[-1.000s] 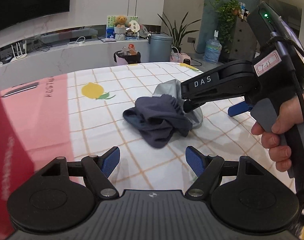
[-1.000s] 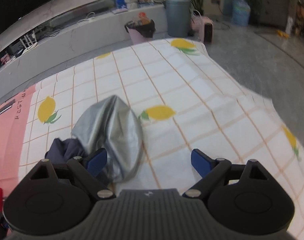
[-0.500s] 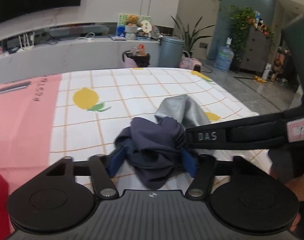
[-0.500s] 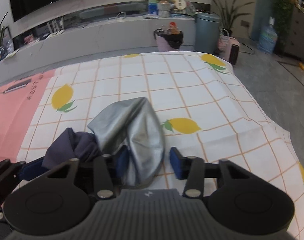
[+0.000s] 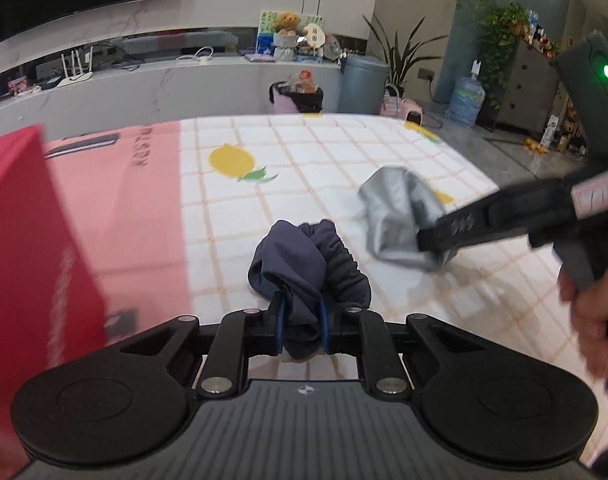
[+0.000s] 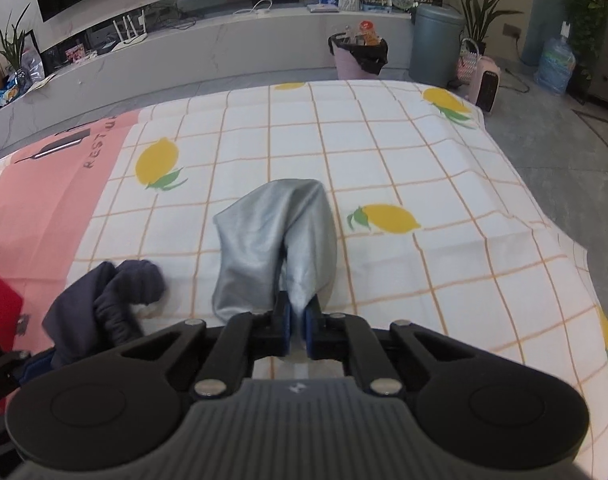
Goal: Organize soft objects
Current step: 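Grasp the grey satin cap with the right tool while the left tool holds the navy cloth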
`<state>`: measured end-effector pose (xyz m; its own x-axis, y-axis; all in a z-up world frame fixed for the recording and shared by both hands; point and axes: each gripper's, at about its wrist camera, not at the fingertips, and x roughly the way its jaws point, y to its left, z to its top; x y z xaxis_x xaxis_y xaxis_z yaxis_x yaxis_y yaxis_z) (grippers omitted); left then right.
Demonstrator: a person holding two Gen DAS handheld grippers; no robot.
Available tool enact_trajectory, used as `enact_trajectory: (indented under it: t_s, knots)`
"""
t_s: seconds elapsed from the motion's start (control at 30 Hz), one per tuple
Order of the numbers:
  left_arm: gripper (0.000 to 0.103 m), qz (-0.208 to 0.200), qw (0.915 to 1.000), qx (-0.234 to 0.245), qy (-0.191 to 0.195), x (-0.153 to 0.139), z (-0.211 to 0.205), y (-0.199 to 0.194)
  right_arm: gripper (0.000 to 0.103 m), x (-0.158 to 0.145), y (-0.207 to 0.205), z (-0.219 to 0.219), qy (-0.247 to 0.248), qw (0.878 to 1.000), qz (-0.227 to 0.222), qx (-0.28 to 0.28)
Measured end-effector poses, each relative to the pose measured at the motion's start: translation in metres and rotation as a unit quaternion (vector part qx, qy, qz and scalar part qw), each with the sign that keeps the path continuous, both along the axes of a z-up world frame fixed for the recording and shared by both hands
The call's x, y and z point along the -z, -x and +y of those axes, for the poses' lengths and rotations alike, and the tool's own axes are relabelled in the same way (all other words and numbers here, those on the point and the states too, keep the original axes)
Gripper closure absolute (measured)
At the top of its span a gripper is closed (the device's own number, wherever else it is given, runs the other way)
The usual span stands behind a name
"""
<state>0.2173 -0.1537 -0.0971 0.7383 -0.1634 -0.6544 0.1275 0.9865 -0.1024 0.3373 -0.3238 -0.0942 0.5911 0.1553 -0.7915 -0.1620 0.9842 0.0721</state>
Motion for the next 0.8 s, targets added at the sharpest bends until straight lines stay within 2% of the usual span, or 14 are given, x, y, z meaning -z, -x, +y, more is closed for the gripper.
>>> enact_trajectory:
  t_s: [0.2, 0.3, 0.37, 0.43, 0.5, 0.6, 0.7, 0.77, 0.8]
  knots:
    - [0.085, 0.007, 0.9998, 0.007, -0.018, -0.001, 0.015, 0.032, 0.1, -0.011, 0.035, -0.011, -0.029, 0.997, 0.07, 0.006]
    - [0.085, 0.013, 0.9996, 0.01, -0.021, -0.002, 0.018, 0.043, 0.098, -0.015, 0.061, -0.01, -0.026, 0.995, 0.092, -0.018]
    - [0.084, 0.016, 0.9996, 0.01, -0.019, -0.002, 0.019, 0.048, 0.089, -0.016, 0.077, -0.01, -0.015, 0.995, 0.101, -0.014]
    - [0.084, 0.012, 0.9996, 0.016, -0.018, -0.001, 0.019, 0.051, 0.043, -0.015, 0.085, -0.013, 0.004, 0.995, 0.095, 0.014]
    - [0.084, 0.004, 0.9995, 0.02, -0.026, 0.0, 0.016, 0.05, 0.032, -0.017, 0.085, -0.017, 0.012, 0.997, 0.08, 0.019]
    - [0.084, 0.001, 0.9996, 0.023, -0.019, 0.002, 0.014, 0.048, 0.016, -0.017, 0.073, -0.024, -0.016, 0.997, 0.064, 0.044]
    - [0.084, 0.003, 0.9997, 0.024, -0.005, 0.003, 0.014, 0.046, 0.015, -0.009, 0.054, -0.021, -0.048, 0.994, 0.077, 0.059]
    - [0.084, 0.002, 0.9997, 0.026, -0.003, 0.005, 0.014, 0.045, 0.015, -0.002, 0.043, -0.01, -0.041, 0.994, 0.083, 0.053]
    - [0.084, 0.002, 0.9996, 0.027, -0.001, 0.005, 0.014, 0.044, 0.011, 0.0, 0.04, -0.003, -0.03, 0.995, 0.083, 0.05]
